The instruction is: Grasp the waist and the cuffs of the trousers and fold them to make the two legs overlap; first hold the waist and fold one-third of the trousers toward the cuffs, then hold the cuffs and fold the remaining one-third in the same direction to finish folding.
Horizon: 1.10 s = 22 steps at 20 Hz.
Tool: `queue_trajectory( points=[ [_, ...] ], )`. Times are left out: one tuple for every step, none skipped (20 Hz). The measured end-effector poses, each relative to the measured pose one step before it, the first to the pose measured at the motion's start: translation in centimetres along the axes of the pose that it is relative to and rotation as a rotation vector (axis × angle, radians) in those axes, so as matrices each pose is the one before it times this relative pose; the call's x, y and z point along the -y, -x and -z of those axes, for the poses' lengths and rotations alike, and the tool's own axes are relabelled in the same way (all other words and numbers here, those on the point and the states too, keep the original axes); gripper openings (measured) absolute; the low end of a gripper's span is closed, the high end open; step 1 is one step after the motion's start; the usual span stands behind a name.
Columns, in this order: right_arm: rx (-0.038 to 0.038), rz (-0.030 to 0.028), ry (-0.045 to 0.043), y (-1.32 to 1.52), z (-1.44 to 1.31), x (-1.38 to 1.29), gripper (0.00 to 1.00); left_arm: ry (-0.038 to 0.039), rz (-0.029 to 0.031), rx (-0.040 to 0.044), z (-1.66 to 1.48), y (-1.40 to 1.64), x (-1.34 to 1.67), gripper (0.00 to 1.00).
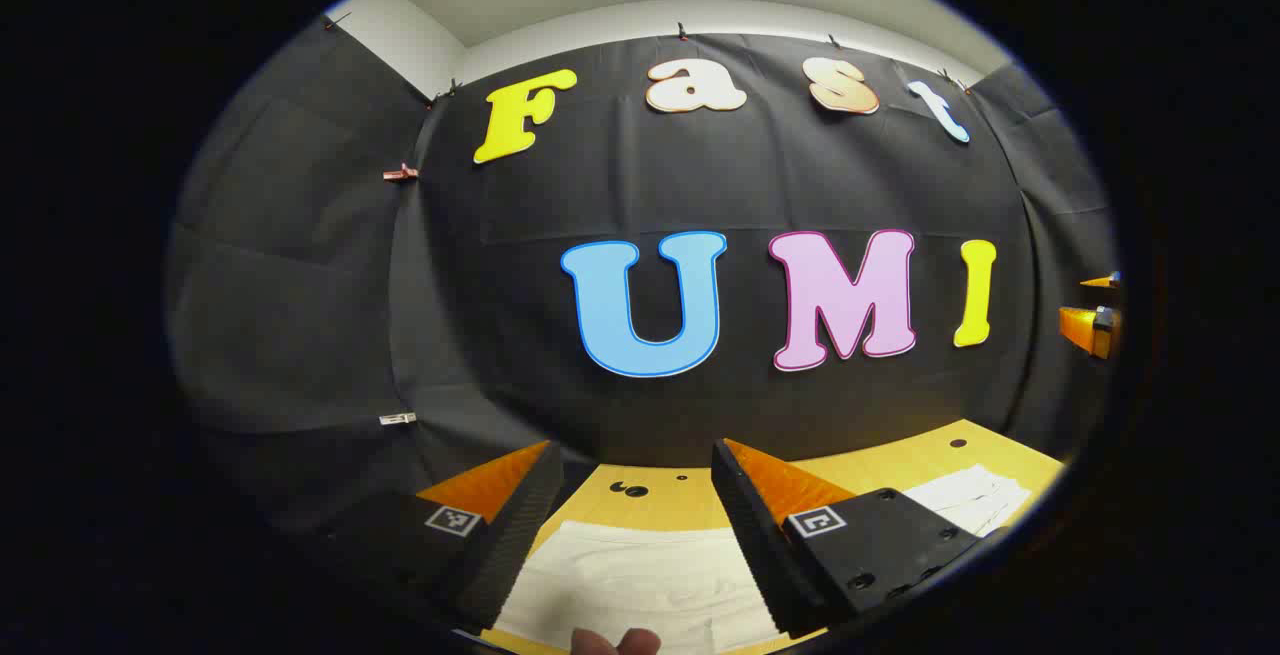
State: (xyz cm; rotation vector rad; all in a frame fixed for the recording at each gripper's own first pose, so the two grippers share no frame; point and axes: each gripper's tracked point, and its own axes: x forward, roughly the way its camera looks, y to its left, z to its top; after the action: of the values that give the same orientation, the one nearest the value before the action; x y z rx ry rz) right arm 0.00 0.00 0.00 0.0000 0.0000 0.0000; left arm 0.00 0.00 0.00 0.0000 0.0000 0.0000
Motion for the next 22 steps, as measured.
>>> queue_trajectory(
  points=[
    [-0.00349,0.00085,-0.00245,-0.056,0.202,-0.066,0.96,-0.00085,0.00122,-0.00047,0.11,-0.005,0.025,0.95],
    [-0.0056,0.00173,-0.00309,-0.058,0.171,-0.036,0.96,-0.00086,-0.0025,0.00032,-0.114,-0.146,-0.073,0.95],
    [-0.0046,-0.00124,-0.00502,-0.01,0.115,-0.046,0.96,-0.00181,0.00126,-0.00071,0.189,-0.078,-0.105,0.95],
    [-0.00204,-0.00062,-0.00335,0.006,0.042,-0.003,0.96,-0.0044,-0.00141,-0.00135,0.029,-0.047,0.085,0.95],
    [-0.00178,-0.00068,0.00188,-0.01,0.053,0.005,0.96,-0.00517,-0.00206,-0.00172,0.247,0.023,-0.094,0.95],
    [-0.0009,0.00014,0.00571,-0.078,0.16,-0.001,0.96,-0.00523,-0.00182,-0.00305,0.126,-0.052,-0.066,0.95],
    [-0.00138,0.00122,0.00736,-0.064,0.152,0.069,0.96,-0.00645,-0.0026,-0.00084,0.163,0.157,-0.1,0.95],
    [-0.00269,-0.00036,0.00691,-0.019,0.113,0.013,0.96,-0.00714,-0.00346,0.00043,0.006,0.068,-0.188,0.95],
    [-0.00328,0.00014,0.00583,0.04,0.123,0.036,0.96,-0.00769,-0.00104,-0.00219,0.321,0.008,0.036,0.95],
    [-0.00267,-0.00026,0.00638,0.18,0.159,0.225,0.96,-0.00741,-0.00142,-0.00359,0.174,0.04,-0.14,0.95],
    [-0.00406,0.0024,0.01012,0.054,0.267,0.332,0.96,-0.007,0.00034,-0.00469,0.359,0.161,-0.163,0.95],
    [-0.00334,-0.00041,0.01107,0.171,0.311,0.107,0.96,-0.00921,-0.00162,-0.00532,0.479,0.011,-0.146,0.95],
    [-0.00409,-0.00042,0.01514,0.186,0.246,0.114,0.96,-0.01341,-0.00257,-0.00532,0.263,0.008,-0.226,0.96],
    [-0.0044,-0.00286,0.0223,0.035,0.376,0.196,0.96,-0.02013,-0.00337,-0.00391,0.415,0.144,-0.34,0.96],
    [-0.00494,-0.00189,0.03229,0.13,0.331,0.204,0.96,-0.02968,-0.00105,-0.0017,0.341,0.007,-0.343,0.97],
    [-0.00458,-0.00488,0.03912,0.057,0.468,0.226,0.96,-0.0427,0.00084,0.00085,0.42,-0.047,-0.319,0.96],
    [-0.00559,-0.00807,0.04419,0.115,0.625,0.134,0.97,-0.05489,0.00338,0.00166,0.692,0.011,-0.287,0.96],
    [-0.00499,-0.01199,0.04902,0.184,0.739,0.06,0.97,-0.06164,0.01235,0.00381,0.573,-0.016,-0.167,0.96],
    [-0.00661,-0.01226,0.05658,0.091,0.911,0.092,0.97,-0.06295,0.01941,0.00263,0.906,0.006,-0.006,0.96],
    [-0.00683,-0.01232,0.06194,0.101,1.042,0.117,0.97,-0.06369,0.02356,0.0001,0.954,0.065,0.194,0.96],
    [-0.00893,-0.01192,0.06496,0.223,1.219,0.039,0.97,-0.06178,0.03131,-0.003,1.429,0.113,0.285,0.96],
    [-0.01161,-0.0141,0.06229,0.188,1.327,0.115,0.97,-0.06449,0.0319,-0.00855,1.418,0.076,0.61,0.96]
  ],
)
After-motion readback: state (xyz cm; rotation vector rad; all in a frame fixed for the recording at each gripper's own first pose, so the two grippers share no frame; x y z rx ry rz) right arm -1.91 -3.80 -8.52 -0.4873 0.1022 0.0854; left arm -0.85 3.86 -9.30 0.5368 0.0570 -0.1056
